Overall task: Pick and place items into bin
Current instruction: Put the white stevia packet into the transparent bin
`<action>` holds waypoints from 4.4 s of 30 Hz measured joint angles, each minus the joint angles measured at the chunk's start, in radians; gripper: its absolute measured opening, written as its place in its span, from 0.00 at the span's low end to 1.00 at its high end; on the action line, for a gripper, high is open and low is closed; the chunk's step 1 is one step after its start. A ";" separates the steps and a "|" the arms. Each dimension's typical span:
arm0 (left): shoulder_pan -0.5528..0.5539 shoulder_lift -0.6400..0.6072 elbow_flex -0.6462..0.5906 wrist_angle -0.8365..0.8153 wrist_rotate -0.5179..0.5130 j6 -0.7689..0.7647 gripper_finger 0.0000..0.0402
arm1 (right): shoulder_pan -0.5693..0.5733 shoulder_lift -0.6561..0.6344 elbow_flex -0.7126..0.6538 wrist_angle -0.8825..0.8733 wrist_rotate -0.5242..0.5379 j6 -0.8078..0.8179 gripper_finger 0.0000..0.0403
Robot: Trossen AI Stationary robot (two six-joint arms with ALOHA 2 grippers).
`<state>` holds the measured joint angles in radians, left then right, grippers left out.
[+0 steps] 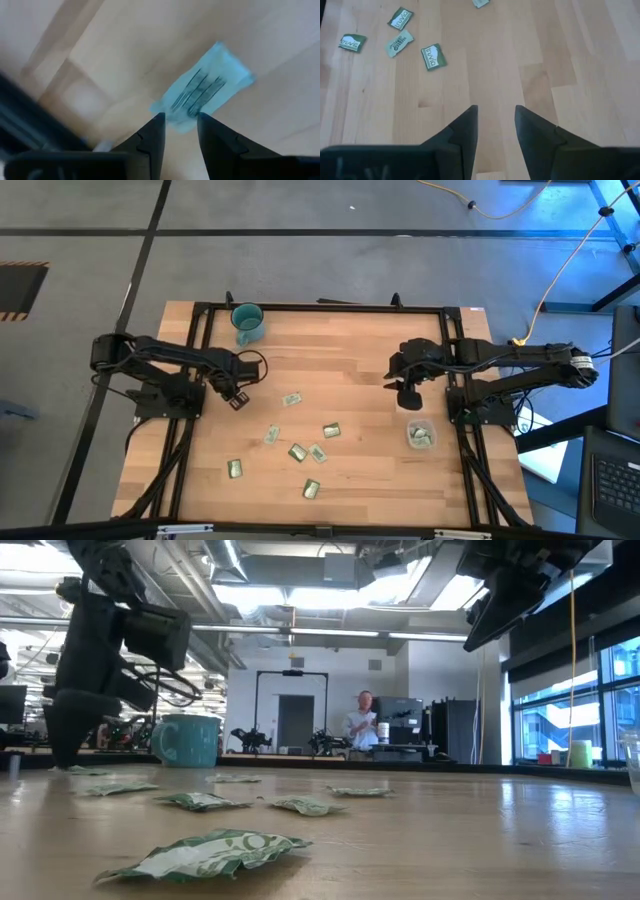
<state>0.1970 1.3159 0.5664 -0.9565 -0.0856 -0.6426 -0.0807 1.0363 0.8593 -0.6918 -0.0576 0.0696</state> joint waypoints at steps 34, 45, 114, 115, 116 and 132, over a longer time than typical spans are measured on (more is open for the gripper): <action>0.001 0.002 0.013 0.036 0.041 0.108 0.01 | 0.000 0.000 0.000 -0.002 0.000 0.000 0.33; 0.001 0.002 0.165 0.555 0.100 0.458 0.01 | 0.001 0.003 0.000 0.107 0.000 -0.237 0.33; 0.028 0.544 0.518 1.297 1.160 0.281 0.04 | 0.117 0.363 0.000 0.794 -0.258 -0.620 0.01; 0.029 0.544 0.518 1.297 1.159 0.288 0.06 | 0.117 0.363 0.000 0.794 -0.255 -0.609 0.02; 0.030 0.544 0.518 1.297 1.157 0.295 0.08 | 0.118 0.360 0.000 0.794 -0.250 -0.594 0.02; 0.139 0.544 0.518 1.251 0.933 0.693 0.21 | 0.148 0.064 0.000 0.148 -0.251 0.130 0.00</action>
<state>0.3358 1.8603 1.0843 0.2946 0.8473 0.0503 0.0678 1.1004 0.8593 -0.5438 -0.3087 0.2001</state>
